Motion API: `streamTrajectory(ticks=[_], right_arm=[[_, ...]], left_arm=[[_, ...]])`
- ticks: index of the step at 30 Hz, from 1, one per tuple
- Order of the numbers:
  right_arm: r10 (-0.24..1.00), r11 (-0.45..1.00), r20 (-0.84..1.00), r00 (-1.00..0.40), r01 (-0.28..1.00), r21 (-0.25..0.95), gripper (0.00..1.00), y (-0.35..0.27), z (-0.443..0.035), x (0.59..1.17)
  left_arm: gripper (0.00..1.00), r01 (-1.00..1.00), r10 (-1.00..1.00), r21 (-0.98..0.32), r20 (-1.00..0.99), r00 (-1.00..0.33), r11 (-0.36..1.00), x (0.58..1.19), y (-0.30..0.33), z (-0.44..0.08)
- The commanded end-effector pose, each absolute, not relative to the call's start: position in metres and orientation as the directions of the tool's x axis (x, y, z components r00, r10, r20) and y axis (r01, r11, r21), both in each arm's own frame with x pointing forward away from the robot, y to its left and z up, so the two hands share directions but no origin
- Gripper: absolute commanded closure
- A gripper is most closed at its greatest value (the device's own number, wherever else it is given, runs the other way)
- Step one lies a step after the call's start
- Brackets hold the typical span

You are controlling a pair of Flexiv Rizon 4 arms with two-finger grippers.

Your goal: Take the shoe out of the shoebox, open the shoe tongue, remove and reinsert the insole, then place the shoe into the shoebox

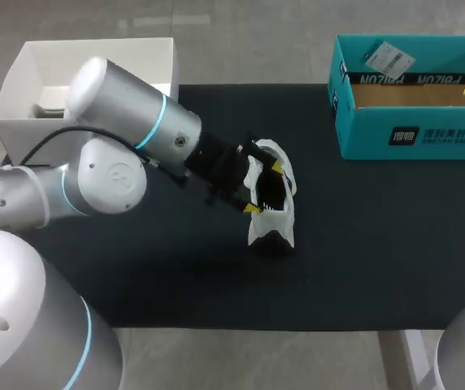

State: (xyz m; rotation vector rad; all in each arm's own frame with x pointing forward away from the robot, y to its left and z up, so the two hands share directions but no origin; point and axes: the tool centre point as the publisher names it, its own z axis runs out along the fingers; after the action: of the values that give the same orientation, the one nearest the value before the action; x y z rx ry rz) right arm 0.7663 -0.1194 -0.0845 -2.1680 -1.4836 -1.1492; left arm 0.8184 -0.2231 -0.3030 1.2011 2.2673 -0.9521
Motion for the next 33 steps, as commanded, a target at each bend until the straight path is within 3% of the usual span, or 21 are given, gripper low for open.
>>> streamTrajectory(ticks=[1,7,21,26,33], right_arm=[[0.66,-0.438,0.734,0.162,0.876,0.201,0.0,-0.119,-0.085,0.767],[0.66,-0.438,0.734,0.162,0.876,0.201,0.0,-0.119,-0.085,0.767],[0.66,-0.438,0.734,0.162,0.876,0.201,0.0,-0.119,-0.085,0.767],[0.66,-0.438,0.734,0.162,0.876,0.201,0.0,-0.119,-0.085,0.767],[0.66,-0.438,0.734,0.162,0.876,0.201,0.0,-0.119,-0.085,0.767]], left_arm=[[1.0,0.889,0.759,-0.325,-0.473,-0.447,0.322,0.822,-0.22,-0.282],[1.0,0.965,0.94,-0.176,-0.246,-0.235,0.195,0.824,-0.214,-0.285],[1.0,0.969,0.951,-0.145,-0.205,-0.229,0.202,0.824,-0.214,-0.286],[1.0,0.984,0.973,-0.001,-0.148,-0.179,0.181,0.827,-0.233,-0.32],[1.0,0.989,0.984,0.005,-0.103,-0.144,0.145,0.834,-0.238,-0.348]])
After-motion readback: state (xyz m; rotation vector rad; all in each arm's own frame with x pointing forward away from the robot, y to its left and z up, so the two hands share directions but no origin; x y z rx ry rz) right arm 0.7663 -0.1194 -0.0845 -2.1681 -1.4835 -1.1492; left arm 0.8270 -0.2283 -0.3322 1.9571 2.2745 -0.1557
